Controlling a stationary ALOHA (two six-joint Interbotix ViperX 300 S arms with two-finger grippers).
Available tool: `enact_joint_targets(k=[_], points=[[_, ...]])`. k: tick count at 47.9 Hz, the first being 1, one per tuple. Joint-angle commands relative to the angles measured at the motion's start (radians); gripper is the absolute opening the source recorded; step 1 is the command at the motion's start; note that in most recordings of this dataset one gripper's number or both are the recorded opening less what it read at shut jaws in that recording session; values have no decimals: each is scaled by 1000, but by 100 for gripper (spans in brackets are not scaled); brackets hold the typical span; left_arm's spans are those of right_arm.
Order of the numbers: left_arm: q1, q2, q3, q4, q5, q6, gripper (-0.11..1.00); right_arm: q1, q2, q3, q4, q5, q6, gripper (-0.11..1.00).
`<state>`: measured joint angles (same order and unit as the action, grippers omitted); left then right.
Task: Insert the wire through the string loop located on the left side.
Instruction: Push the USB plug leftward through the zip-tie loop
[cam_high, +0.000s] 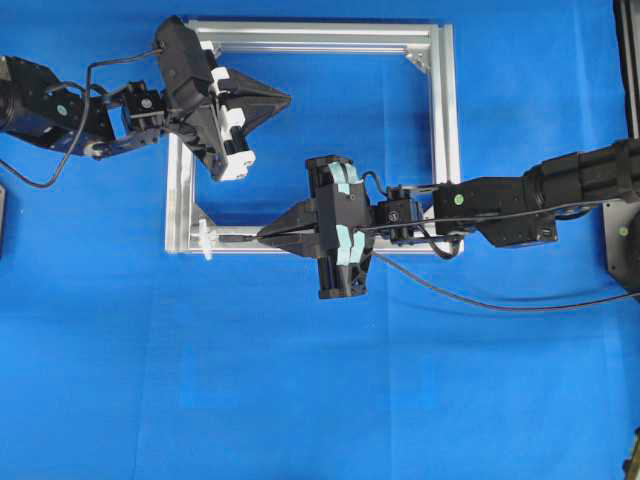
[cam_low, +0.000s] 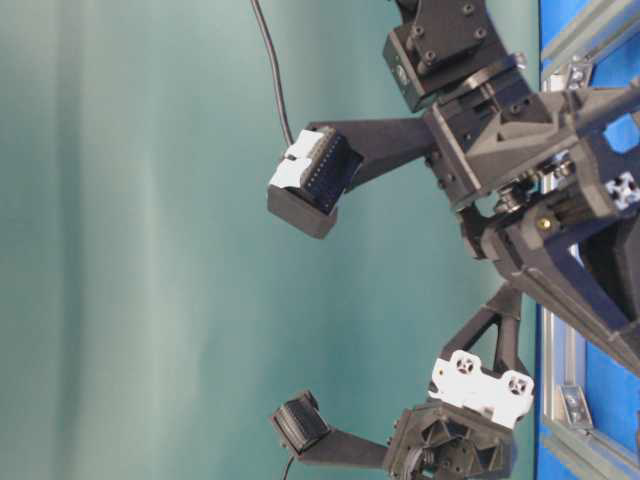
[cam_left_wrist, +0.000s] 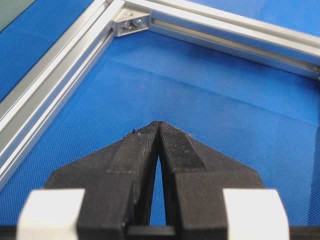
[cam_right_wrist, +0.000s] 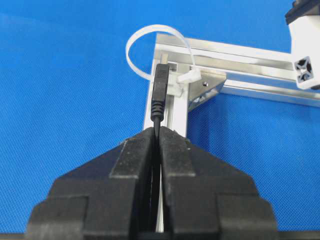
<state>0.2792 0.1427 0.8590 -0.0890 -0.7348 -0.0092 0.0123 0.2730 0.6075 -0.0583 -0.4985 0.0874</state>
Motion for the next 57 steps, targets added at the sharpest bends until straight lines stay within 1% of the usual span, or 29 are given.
enact_joint_targets(k=[1, 11, 34, 42, 57], points=[[-2, -29, -8, 2, -5, -2, 0, 3, -12, -23, -2, -5, 2, 1], [-2, -29, -9, 2, -5, -2, 0, 6, 6, -54, -2, -3, 0, 1], [-2, -29, -8, 2, -5, -2, 0, 6, 117, -216, -2, 29, 2, 1], [-2, -29, -8, 2, -5, -2, 0, 8, 133, -239, -2, 29, 2, 1], [-2, -29, -9, 2, -5, -2, 0, 8, 135, -241, -2, 29, 2, 1]])
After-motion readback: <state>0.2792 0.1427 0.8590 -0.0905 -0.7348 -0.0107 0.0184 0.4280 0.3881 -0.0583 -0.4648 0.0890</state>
